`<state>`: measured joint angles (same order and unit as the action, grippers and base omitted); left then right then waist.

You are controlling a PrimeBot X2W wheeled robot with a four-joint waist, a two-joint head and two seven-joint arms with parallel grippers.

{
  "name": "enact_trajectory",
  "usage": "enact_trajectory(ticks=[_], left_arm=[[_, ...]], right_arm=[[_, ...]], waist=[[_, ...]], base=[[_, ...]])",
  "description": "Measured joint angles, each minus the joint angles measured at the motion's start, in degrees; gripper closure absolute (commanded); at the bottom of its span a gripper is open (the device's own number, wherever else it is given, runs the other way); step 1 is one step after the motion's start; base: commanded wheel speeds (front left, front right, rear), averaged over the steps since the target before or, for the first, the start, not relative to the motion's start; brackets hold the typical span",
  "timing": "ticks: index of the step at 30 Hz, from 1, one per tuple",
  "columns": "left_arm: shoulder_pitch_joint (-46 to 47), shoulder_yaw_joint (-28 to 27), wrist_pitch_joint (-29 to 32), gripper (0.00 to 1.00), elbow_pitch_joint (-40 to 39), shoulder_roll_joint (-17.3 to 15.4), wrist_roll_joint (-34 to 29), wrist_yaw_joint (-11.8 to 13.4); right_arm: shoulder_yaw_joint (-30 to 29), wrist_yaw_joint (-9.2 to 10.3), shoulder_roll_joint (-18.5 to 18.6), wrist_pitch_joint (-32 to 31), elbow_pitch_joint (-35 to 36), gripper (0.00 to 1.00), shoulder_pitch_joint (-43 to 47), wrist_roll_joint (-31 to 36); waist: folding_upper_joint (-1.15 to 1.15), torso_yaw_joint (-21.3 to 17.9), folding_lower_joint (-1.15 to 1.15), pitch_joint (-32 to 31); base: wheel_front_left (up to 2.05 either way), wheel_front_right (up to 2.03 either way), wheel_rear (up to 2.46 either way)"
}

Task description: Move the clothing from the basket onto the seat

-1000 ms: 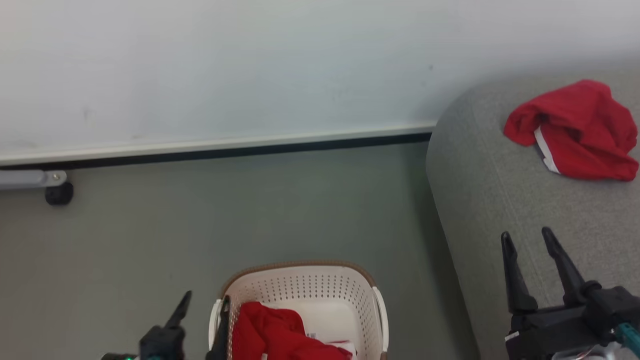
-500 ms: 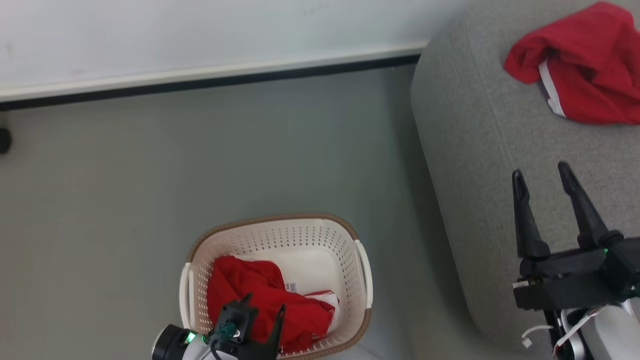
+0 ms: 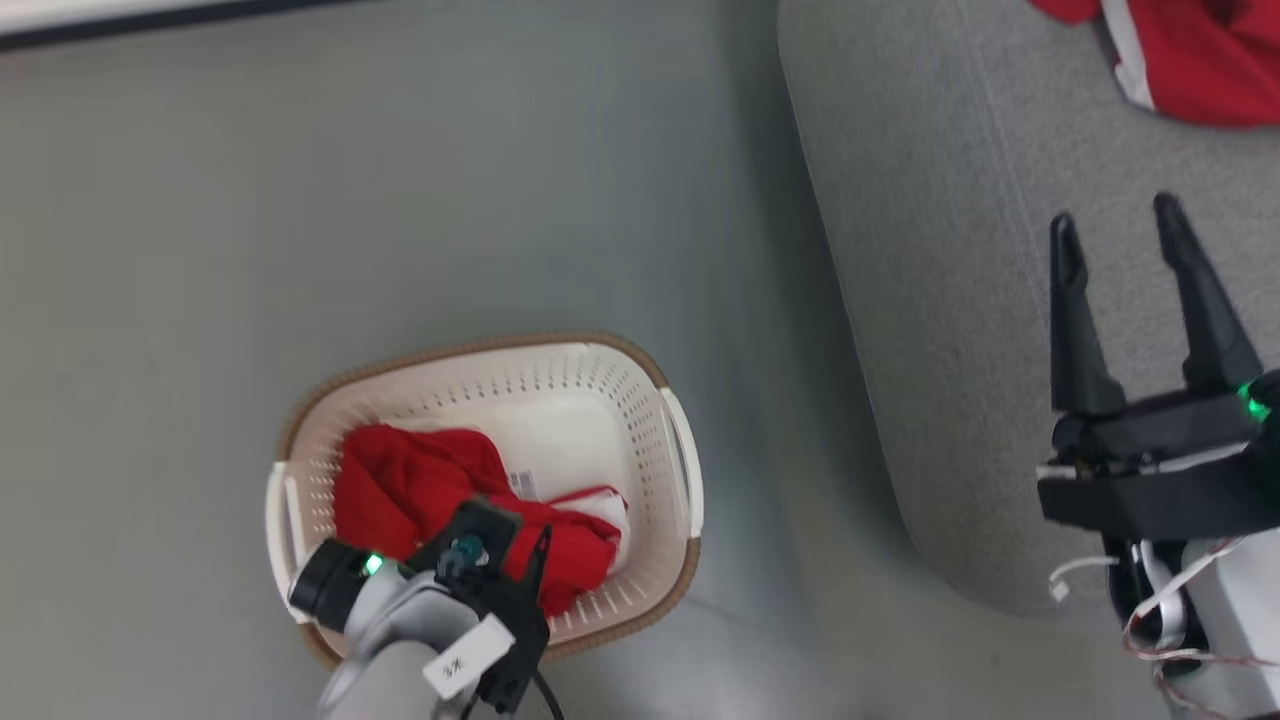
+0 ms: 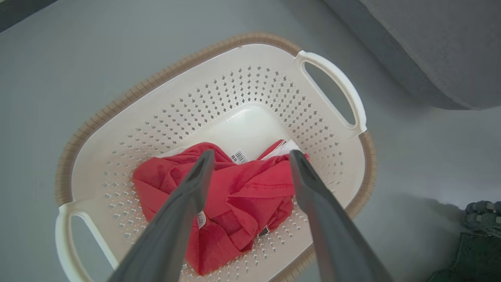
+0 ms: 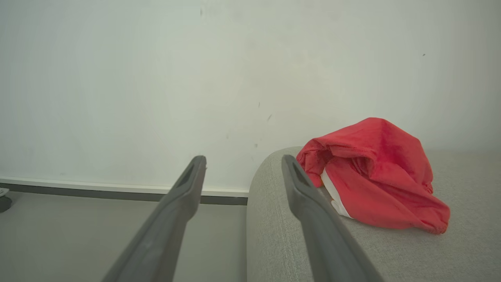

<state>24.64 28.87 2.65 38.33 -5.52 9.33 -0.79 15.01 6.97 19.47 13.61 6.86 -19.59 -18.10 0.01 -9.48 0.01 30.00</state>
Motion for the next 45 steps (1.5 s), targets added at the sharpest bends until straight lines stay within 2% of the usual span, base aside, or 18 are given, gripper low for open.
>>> enact_trajectory(ticks=[12, 30, 38, 39, 41, 45], left_arm=[[9.6, 1.8, 4.1, 0.00, 4.6, -2.5, -2.9, -3.3], [21.7, 3.6, 10.3, 0.00, 10.0, -4.5, -6.4, -4.3], [24.1, 5.3, 11.9, 0.00, 13.2, -4.7, -8.0, -4.8], [24.5, 5.4, 11.9, 0.16, 13.5, -4.7, -8.3, -4.8], [25.1, 5.7, 12.3, 1.00, 14.3, -4.7, -9.3, -4.8], [25.4, 5.7, 11.7, 1.00, 15.4, -4.1, -9.2, -4.7]], right_arm=[[-1.4, -0.43, -0.4, 0.1, 1.8, 0.00, -6.4, -0.1], [-2.9, -0.94, -1.5, 0.6, 2.6, 0.00, -14.2, -0.1], [-2.7, -1.52, -2.0, 1.1, 1.3, 0.00, -15.5, 0.5], [-2.7, -1.52, -2.0, 1.1, 1.3, 0.00, -15.7, 0.5], [-2.7, -1.54, -2.1, 1.2, 1.0, 0.00, -16.2, 0.5], [-2.7, -1.93, -2.1, 1.4, -0.1, 0.00, -16.3, 1.1]], waist=[[0.00, -2.2, 0.00, 10.5], [0.00, -3.4, 0.00, 24.8], [0.00, -3.7, -0.01, 28.5], [-0.01, -3.7, -0.01, 28.8], [0.00, -3.8, -0.01, 29.0], [-0.01, -3.7, -0.02, 28.8]], base=[[0.00, 0.00, 0.00], [0.00, 0.00, 0.00], [0.00, 0.00, 0.00], [0.00, 0.00, 0.00], [0.00, 0.00, 0.00], [0.00, 0.00, 0.00]])
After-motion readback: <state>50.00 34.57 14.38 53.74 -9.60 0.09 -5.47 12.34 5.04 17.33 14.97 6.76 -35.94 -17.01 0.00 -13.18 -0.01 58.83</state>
